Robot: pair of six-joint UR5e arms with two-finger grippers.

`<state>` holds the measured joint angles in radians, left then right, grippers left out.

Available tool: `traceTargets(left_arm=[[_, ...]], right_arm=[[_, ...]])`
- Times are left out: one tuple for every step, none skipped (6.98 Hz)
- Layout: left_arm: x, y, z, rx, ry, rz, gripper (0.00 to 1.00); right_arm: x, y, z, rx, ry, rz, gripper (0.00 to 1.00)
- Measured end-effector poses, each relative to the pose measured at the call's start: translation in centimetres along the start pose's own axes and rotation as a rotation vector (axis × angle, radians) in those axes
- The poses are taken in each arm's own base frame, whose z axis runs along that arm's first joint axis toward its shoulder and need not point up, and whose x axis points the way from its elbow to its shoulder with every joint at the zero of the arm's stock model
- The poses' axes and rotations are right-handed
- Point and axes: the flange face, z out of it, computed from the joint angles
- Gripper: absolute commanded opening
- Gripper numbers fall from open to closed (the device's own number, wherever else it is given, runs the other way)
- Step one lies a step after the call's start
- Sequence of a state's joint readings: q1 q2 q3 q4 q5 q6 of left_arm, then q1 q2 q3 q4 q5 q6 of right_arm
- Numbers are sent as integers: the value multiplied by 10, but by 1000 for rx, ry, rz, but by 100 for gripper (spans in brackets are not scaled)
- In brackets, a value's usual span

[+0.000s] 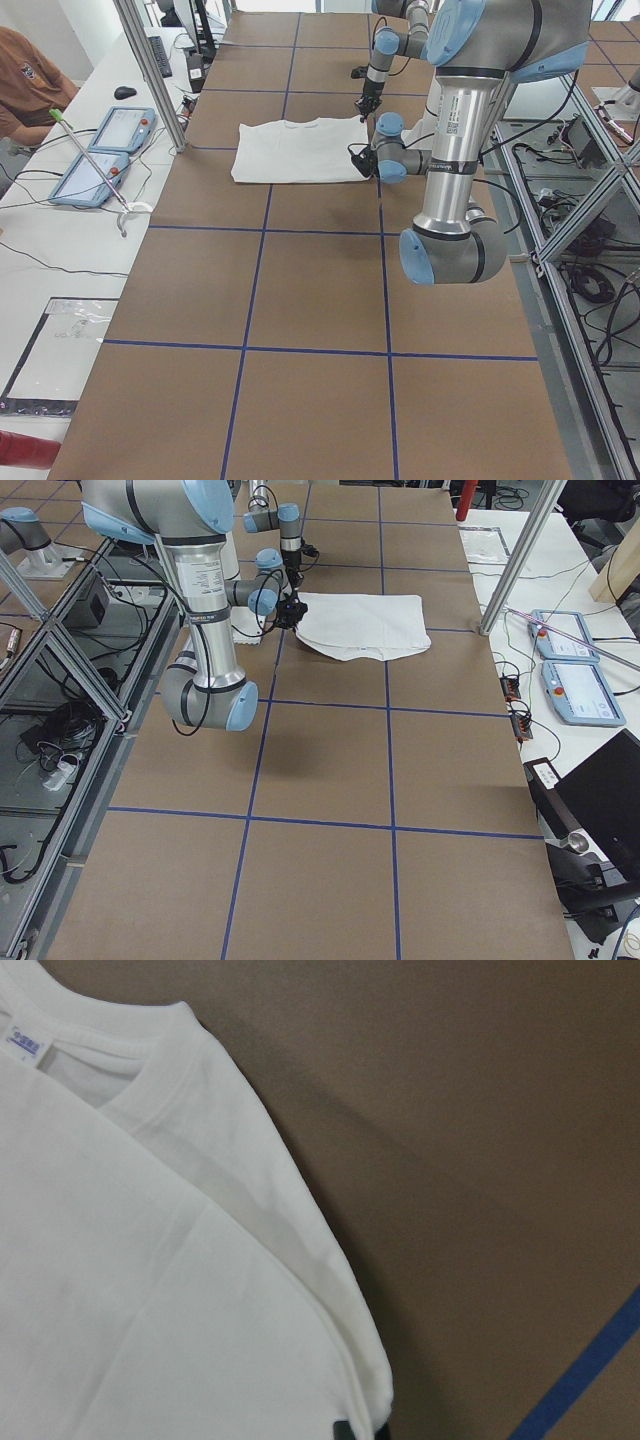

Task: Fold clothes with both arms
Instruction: 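Move the left gripper to the shirt edge nearest the robot beside the right gripper, then grasp the near edge with both grippers and fold it away from the robot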

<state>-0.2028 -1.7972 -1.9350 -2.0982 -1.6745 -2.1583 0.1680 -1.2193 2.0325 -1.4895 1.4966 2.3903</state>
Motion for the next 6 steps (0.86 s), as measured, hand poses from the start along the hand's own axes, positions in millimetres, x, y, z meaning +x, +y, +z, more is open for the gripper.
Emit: traceTargets(left_arm=[[3, 3, -12, -11, 17, 1, 0], [7, 10, -32, -30, 39, 3, 0], [9, 23, -57, -52, 47, 6, 0], [11, 40, -83, -76, 46, 6, 0], [14, 54, -110, -99, 51, 2, 0], [19, 59, -128, -113, 67, 4, 0]], right_arm=[[3, 4, 0, -3, 2, -5, 0], [6, 8, -3, -13, 1, -10, 0], [12, 12, -14, -34, -4, -17, 0], [23, 13, -34, -66, -11, -24, 0], [32, 10, -60, -101, -25, -24, 0], [28, 1, -86, -127, -57, -9, 0]])
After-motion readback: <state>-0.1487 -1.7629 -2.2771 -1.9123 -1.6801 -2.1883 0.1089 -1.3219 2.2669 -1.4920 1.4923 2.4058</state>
